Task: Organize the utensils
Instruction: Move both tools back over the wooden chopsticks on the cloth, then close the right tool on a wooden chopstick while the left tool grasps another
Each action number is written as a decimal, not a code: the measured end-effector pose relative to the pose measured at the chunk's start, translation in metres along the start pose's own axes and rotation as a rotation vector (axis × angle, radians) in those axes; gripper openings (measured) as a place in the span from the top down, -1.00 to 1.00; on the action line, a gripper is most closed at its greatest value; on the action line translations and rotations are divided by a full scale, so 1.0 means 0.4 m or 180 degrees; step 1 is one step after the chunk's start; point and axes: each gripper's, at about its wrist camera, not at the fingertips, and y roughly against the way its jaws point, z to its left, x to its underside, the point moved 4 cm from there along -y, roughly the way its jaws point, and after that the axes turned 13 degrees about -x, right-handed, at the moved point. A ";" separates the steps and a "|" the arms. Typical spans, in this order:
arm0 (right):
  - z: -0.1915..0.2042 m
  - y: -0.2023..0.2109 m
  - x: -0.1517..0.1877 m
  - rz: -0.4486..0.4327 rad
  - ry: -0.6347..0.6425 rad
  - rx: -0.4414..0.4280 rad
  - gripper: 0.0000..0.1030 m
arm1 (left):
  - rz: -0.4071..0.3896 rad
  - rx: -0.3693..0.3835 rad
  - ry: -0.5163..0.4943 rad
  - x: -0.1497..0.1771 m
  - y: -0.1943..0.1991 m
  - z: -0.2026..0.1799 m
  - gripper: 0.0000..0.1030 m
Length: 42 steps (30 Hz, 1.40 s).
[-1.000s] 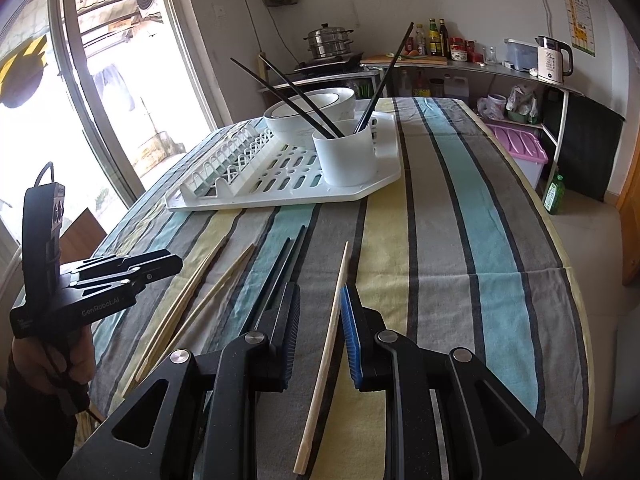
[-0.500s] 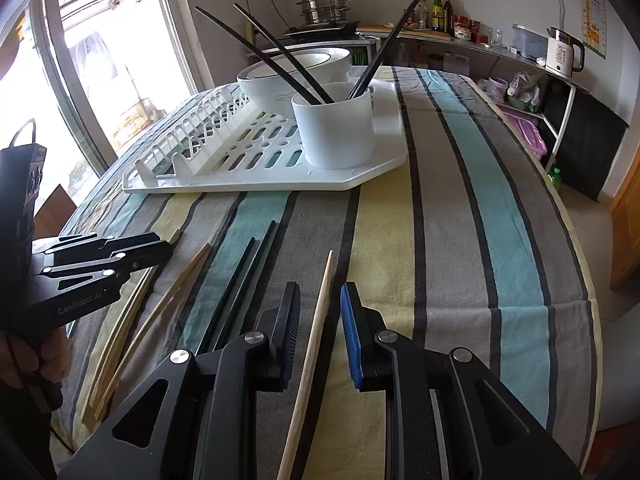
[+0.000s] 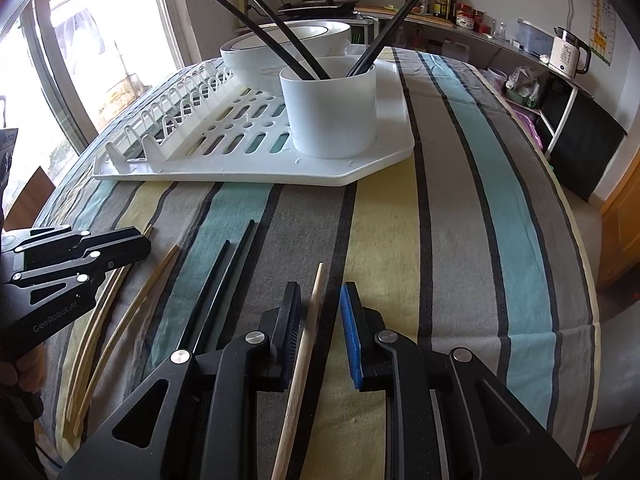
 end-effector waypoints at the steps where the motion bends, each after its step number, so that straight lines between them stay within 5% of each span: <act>1: 0.002 -0.002 -0.001 0.0013 0.0013 0.0022 0.58 | 0.0001 -0.0015 -0.0020 -0.002 -0.001 -0.002 0.81; 10: 0.023 -0.009 -0.005 0.0067 0.0115 0.0011 0.91 | 0.0020 0.0047 -0.0011 -0.006 0.001 -0.005 0.89; 42: 0.066 0.305 -0.079 -0.1045 0.0136 -0.0303 0.91 | -0.0742 0.0221 0.0267 -0.083 0.283 0.062 0.91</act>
